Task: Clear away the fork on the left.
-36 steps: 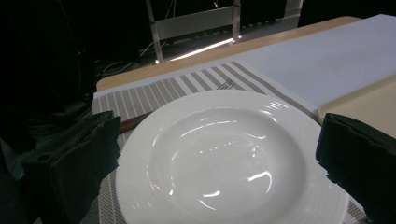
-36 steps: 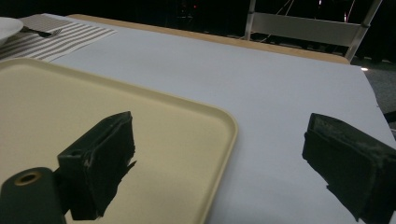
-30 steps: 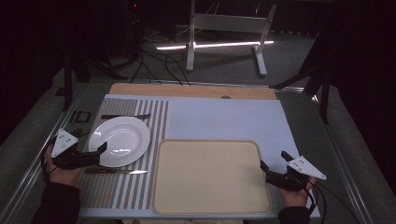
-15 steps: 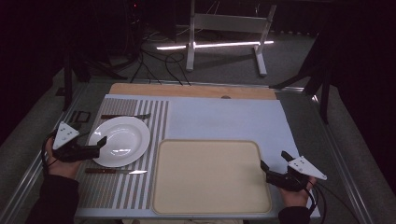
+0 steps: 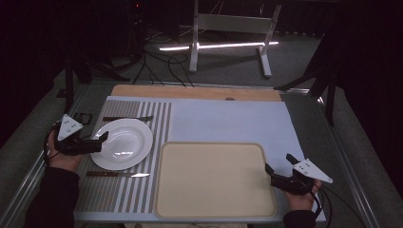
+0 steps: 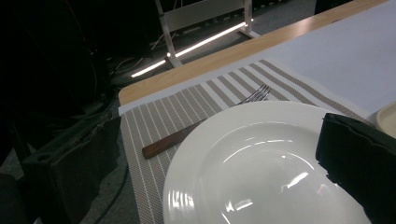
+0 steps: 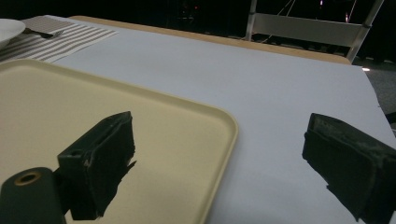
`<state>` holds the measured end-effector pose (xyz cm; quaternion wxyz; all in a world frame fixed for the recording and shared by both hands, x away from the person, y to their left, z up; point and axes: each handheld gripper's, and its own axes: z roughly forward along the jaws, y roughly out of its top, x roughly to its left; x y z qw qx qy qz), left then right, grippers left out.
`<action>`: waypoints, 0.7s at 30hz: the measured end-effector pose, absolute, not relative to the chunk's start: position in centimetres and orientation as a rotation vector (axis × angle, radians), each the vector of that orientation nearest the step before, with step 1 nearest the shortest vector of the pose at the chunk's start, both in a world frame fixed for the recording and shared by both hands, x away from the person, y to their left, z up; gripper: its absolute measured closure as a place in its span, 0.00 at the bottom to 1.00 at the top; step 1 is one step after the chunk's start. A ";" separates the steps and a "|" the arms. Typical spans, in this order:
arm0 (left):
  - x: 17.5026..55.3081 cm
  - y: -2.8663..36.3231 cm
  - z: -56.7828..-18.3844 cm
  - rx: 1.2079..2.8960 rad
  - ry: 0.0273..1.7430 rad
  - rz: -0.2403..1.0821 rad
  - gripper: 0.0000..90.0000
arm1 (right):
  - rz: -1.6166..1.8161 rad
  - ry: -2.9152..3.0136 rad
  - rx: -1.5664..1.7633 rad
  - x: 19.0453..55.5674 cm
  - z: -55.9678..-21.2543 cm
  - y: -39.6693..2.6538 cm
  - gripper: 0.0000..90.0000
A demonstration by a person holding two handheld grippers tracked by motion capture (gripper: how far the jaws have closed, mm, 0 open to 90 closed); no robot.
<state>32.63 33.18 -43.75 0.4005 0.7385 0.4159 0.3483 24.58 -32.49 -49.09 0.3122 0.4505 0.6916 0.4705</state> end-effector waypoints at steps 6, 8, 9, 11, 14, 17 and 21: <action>33.7 33.5 -43.7 1.885 1.067 0.882 0.00 | 1.242 1.826 1.188 24.6 -49.1 -32.5 0.10; 34.1 33.6 -43.7 1.895 1.069 0.888 0.00 | 1.241 1.825 1.188 24.6 -49.1 -32.5 0.10; 34.1 33.6 -43.7 1.895 1.069 0.888 0.00 | 1.241 1.825 1.188 24.6 -49.1 -32.5 0.10; 34.4 33.7 -43.7 1.902 1.069 0.893 0.00 | 1.241 1.825 1.190 24.6 -49.1 -32.5 0.10; 34.9 33.9 -43.8 1.917 1.071 0.899 0.00 | 1.240 1.825 1.190 24.6 -49.1 -32.5 0.10; 35.2 34.1 -43.8 1.925 1.069 0.905 0.00 | 1.242 1.827 1.193 24.6 -49.1 -32.5 0.10; 35.8 34.4 -43.7 1.933 1.079 0.907 0.00 | 1.241 1.832 1.189 24.7 -49.2 -32.4 0.10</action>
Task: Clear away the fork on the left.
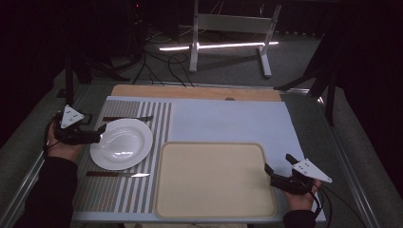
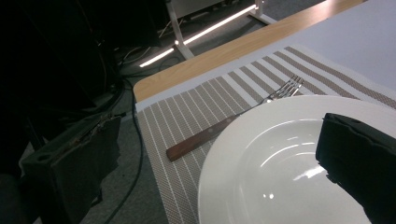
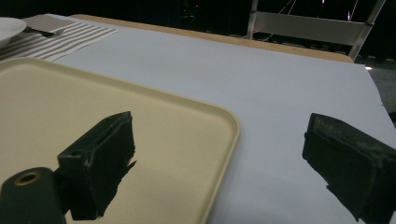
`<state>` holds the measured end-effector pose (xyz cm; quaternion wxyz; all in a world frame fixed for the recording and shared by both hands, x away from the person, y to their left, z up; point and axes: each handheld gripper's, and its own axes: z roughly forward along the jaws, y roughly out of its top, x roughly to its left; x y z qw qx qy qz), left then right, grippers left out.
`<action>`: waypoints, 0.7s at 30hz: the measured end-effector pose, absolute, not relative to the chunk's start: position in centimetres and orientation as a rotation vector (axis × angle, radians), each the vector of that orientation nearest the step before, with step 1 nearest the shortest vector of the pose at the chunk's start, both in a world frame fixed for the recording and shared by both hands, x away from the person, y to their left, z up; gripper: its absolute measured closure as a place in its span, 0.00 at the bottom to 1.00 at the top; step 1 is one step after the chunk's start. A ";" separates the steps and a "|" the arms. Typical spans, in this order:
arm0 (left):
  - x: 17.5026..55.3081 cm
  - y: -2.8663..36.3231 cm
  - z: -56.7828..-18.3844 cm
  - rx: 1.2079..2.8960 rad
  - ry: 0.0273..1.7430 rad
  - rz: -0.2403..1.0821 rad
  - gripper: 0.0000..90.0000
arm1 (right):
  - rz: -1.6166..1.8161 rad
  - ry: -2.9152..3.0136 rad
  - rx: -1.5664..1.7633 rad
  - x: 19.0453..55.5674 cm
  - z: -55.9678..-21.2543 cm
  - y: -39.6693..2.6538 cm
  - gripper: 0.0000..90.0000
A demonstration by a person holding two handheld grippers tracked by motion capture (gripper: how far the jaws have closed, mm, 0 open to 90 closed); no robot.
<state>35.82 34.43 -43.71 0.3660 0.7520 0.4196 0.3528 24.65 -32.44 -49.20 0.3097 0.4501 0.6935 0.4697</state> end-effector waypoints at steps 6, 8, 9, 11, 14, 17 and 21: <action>36.5 34.7 -43.7 1.931 1.088 0.903 0.00 | 1.237 1.838 1.192 24.7 -49.3 -32.4 0.10; 36.9 34.7 -43.7 1.939 1.089 0.902 0.00 | 1.239 1.839 1.192 24.7 -49.3 -32.4 0.10; 37.3 34.6 -43.6 1.952 1.088 0.901 0.00 | 1.238 1.839 1.192 24.8 -49.3 -32.4 0.10; 37.5 34.6 -43.6 1.960 1.086 0.900 0.00 | 1.237 1.840 1.191 24.8 -49.4 -32.4 0.10; 38.1 34.6 -43.5 1.968 1.086 0.898 0.00 | 1.235 1.842 1.190 24.8 -49.4 -32.4 0.10; 39.0 34.6 -43.5 1.993 1.086 0.897 0.00 | 1.233 1.845 1.190 24.8 -49.4 -32.4 0.10; 39.9 34.6 -43.5 2.022 1.095 0.890 0.00 | 1.232 1.845 1.191 24.8 -49.4 -32.4 0.10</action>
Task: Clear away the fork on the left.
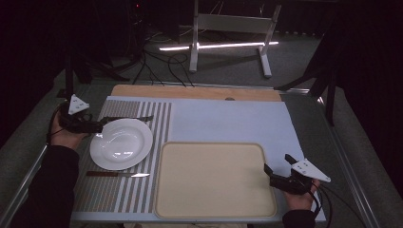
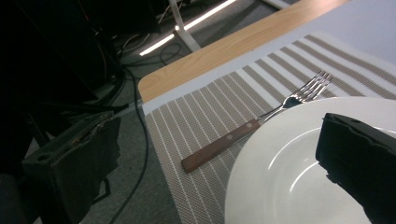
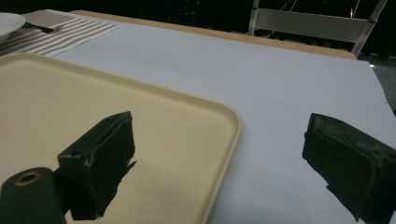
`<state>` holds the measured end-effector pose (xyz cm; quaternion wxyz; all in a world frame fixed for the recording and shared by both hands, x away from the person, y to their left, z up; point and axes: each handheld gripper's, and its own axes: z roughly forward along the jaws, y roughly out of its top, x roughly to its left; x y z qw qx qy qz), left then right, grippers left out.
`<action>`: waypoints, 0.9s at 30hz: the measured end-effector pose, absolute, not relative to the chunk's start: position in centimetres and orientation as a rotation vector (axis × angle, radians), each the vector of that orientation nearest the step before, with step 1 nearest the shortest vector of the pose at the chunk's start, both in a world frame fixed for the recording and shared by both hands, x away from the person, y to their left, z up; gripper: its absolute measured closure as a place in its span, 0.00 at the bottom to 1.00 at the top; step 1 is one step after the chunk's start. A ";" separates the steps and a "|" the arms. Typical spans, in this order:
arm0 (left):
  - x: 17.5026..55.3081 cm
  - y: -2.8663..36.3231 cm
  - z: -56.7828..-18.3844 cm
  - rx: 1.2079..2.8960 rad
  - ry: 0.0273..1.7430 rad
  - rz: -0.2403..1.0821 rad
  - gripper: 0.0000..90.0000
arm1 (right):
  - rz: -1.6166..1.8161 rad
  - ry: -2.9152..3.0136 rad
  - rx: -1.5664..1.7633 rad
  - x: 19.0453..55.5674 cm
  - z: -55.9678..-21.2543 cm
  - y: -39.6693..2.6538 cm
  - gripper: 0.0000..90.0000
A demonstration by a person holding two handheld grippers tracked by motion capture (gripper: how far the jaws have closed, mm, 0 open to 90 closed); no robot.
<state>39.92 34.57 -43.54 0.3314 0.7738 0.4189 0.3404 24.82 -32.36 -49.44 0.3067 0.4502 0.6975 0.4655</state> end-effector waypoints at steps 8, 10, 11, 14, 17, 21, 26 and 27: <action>41.7 34.6 -43.8 2.043 1.128 0.875 0.00 | 1.236 1.845 1.189 24.8 -49.4 -32.4 0.10; 42.1 34.7 -43.8 2.044 1.135 0.868 0.00 | 1.237 1.843 1.190 24.8 -49.4 -32.4 0.10; 42.1 34.7 -43.8 2.044 1.135 0.868 0.00 | 1.237 1.843 1.190 24.8 -49.4 -32.4 0.10; 42.8 34.7 -43.9 2.044 1.150 0.859 0.00 | 1.241 1.842 1.194 24.8 -49.4 -32.6 0.10; 43.4 34.6 -44.1 2.050 1.160 0.847 0.00 | 1.239 1.840 1.196 24.8 -49.5 -32.7 0.10; 44.3 34.6 -44.4 2.073 1.171 0.824 0.00 | 1.238 1.833 1.197 24.7 -49.4 -32.8 0.10; 45.4 34.6 -44.7 2.110 1.183 0.808 0.00 | 1.230 1.832 1.204 24.7 -49.4 -32.8 0.10; 45.8 34.6 -44.9 2.120 1.189 0.802 0.00 | 1.227 1.833 1.204 24.7 -49.4 -32.8 0.10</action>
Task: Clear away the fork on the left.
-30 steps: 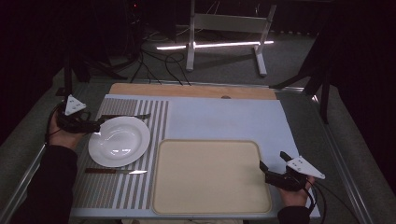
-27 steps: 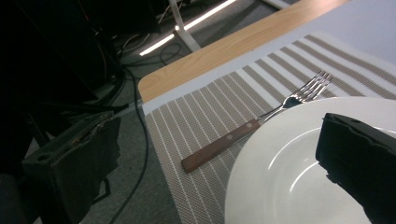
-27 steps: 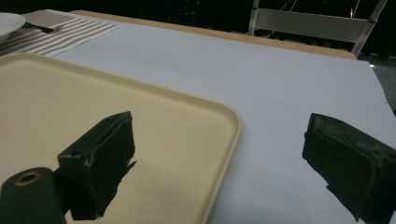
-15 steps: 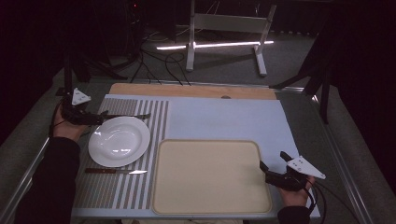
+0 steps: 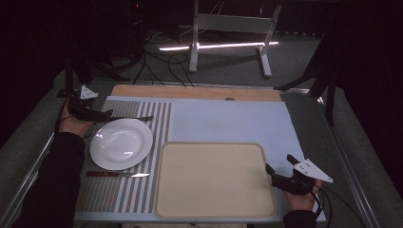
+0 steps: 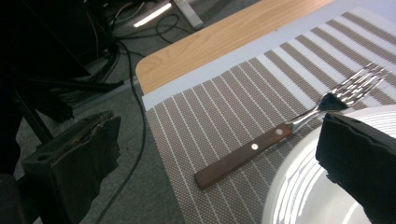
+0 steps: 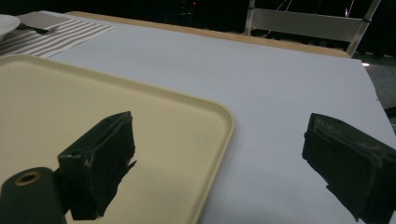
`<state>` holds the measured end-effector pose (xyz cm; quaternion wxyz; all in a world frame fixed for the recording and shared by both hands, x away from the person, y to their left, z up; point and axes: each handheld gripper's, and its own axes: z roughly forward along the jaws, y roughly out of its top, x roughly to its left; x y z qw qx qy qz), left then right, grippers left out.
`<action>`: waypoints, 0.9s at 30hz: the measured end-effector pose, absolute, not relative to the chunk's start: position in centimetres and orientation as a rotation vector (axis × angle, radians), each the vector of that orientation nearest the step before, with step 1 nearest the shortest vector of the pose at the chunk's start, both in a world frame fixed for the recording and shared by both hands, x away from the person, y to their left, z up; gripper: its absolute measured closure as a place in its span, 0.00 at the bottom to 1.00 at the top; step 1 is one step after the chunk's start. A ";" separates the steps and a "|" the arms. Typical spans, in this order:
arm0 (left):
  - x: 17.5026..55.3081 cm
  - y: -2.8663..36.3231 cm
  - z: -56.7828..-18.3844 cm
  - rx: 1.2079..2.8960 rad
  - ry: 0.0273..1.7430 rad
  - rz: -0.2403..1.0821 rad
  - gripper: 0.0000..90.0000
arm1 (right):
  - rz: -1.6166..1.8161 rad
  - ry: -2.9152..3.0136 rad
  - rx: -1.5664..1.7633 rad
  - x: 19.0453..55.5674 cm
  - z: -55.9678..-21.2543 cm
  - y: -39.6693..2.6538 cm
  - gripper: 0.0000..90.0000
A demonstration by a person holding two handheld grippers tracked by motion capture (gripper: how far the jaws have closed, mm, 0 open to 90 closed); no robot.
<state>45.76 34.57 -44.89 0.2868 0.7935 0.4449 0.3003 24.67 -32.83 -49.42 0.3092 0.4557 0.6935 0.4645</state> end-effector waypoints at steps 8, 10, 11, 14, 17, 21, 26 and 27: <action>47.4 34.1 -46.4 2.191 1.238 0.753 0.00 | 1.222 1.832 1.205 24.6 -49.5 -32.9 0.10; 47.7 34.1 -46.7 2.205 1.246 0.739 0.00 | 1.222 1.833 1.203 24.7 -49.5 -32.9 0.10; 47.8 34.1 -46.8 2.210 1.250 0.735 0.00 | 1.223 1.833 1.203 24.7 -49.5 -32.9 0.10; 48.1 34.2 -47.0 2.224 1.266 0.724 0.00 | 1.222 1.833 1.207 24.7 -49.5 -33.0 0.10; 48.6 34.4 -47.4 2.247 1.293 0.709 0.00 | 1.222 1.834 1.206 24.7 -49.5 -33.1 0.10; 49.1 34.3 -47.9 2.288 1.305 0.678 0.00 | 1.221 1.838 1.203 24.7 -49.5 -33.0 0.10; 49.7 34.0 -48.3 2.315 1.311 0.639 0.00 | 1.221 1.847 1.204 24.8 -49.6 -32.9 0.10; 49.8 33.9 -48.4 2.317 1.312 0.635 0.00 | 1.221 1.846 1.207 24.8 -49.6 -32.9 0.10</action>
